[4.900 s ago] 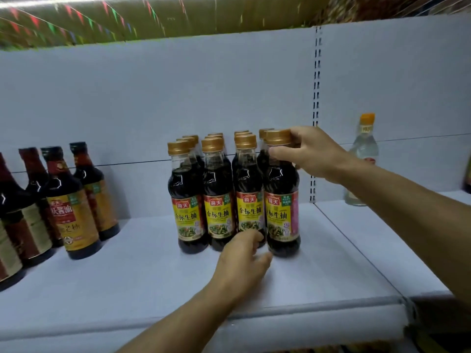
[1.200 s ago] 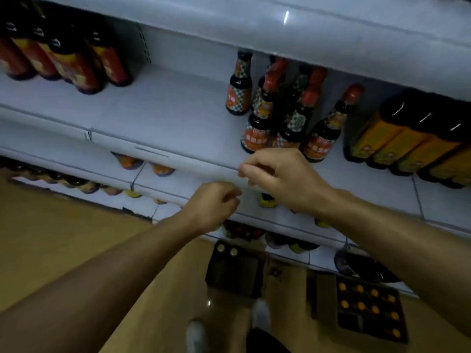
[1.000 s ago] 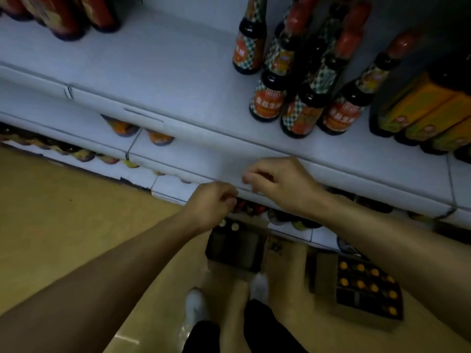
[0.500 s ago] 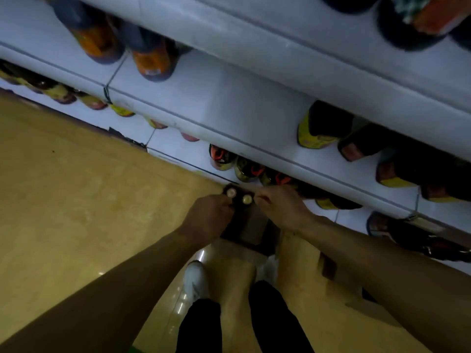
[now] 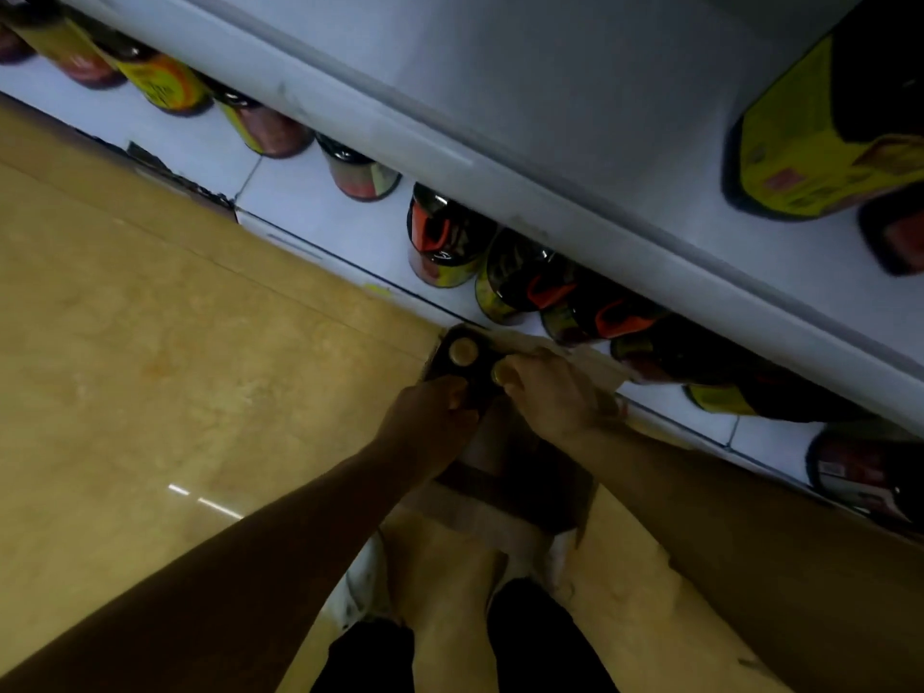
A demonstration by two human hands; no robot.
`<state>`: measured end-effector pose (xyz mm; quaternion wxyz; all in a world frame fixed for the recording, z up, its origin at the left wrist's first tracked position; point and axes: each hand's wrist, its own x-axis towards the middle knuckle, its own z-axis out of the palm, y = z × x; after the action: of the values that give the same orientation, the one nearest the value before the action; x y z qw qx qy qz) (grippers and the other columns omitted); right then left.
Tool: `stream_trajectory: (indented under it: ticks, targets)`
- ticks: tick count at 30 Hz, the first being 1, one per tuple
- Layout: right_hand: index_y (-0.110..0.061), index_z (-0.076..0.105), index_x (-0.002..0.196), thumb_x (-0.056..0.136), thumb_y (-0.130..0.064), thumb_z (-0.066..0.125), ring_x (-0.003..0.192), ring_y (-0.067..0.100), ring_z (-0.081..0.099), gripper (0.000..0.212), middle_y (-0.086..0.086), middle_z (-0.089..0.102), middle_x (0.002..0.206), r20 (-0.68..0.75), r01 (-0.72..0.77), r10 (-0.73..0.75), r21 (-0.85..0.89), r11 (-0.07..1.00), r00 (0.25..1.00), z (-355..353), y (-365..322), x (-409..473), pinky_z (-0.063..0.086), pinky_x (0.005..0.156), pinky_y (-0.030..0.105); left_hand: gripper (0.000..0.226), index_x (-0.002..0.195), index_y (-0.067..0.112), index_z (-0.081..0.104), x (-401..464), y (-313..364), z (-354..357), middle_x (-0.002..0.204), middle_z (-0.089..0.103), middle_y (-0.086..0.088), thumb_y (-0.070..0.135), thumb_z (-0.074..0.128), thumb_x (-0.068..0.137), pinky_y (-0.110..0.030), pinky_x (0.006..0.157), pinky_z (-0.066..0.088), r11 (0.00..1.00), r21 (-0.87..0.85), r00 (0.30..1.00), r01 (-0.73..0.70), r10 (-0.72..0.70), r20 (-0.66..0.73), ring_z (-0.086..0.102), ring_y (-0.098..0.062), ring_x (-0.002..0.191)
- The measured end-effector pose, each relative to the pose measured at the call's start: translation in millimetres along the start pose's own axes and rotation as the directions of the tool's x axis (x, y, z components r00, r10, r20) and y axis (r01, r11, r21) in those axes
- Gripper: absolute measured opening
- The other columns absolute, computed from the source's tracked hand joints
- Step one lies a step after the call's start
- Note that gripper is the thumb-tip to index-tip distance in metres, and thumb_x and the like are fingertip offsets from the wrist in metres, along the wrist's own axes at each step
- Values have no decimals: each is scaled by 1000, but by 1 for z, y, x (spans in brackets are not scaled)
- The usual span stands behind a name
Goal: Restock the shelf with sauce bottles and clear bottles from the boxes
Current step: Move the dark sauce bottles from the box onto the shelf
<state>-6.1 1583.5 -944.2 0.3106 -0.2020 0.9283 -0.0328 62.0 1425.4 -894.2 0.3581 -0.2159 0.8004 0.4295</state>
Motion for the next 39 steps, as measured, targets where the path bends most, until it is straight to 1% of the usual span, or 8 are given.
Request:
stream_trajectory:
  ticks: [6,12,19,23,27,33,36,39]
  targets:
    - [-17,52,124,96,-31,56,115,24,54,32,6,56,127,66,33,-26,-96,995,997,44,7,34,46,92,37,34,128,15,58,34,-31,28,116,65,-7,19,57,94,-36,89,49,1000,7,1000,13,-13,12,61,-25,105]
    - [-18,46,136,95,-18,55,121,31,50,42,14,49,134,85,26,-11,-169,985,996,62,11,49,47,93,42,36,130,17,58,47,-41,35,113,66,-5,19,57,94,-35,89,49,1000,2,1000,-4,4,-21,61,-23,103]
    - [-20,42,137,96,-22,53,116,34,53,43,16,47,131,79,27,-9,-229,973,997,65,8,42,51,87,43,46,139,21,51,49,-38,40,120,63,-1,20,58,94,-26,86,45,1000,12,1000,-7,8,-23,59,-20,109]
    - [-19,43,134,96,-29,56,115,34,53,41,15,47,131,112,7,8,-135,991,994,45,3,25,51,87,43,40,135,18,54,38,-26,34,117,65,-3,19,56,95,-25,80,43,1000,16,999,-25,25,-22,60,-20,105]
    - [-12,49,117,96,-29,52,101,28,57,28,13,57,116,63,80,-73,-111,991,995,14,-3,5,40,70,35,33,128,14,59,24,-11,25,115,66,-9,14,55,95,-35,87,49,997,34,997,-69,70,-44,61,-25,104]
    - [-9,51,110,97,-31,48,97,26,57,26,9,58,109,0,111,-112,-80,991,994,-44,-20,-39,43,74,37,40,132,22,57,-10,13,5,122,64,-7,17,59,92,-37,90,50,986,42,985,-164,165,-43,59,-27,111]
    - [-10,49,119,94,-36,53,100,25,58,37,9,58,111,-53,139,-143,-70,988,988,-75,-29,-61,33,68,31,48,137,22,52,-27,24,-6,131,60,-7,20,63,90,-41,97,48,972,104,977,-211,213,-13,55,-28,120]
    - [-11,46,129,94,-40,53,97,20,56,47,8,59,120,-69,167,-173,-92,982,982,-112,-40,-86,30,64,29,69,149,23,36,-47,37,-20,145,47,-6,23,67,88,-32,103,39,948,175,964,-265,267,13,45,-26,131]
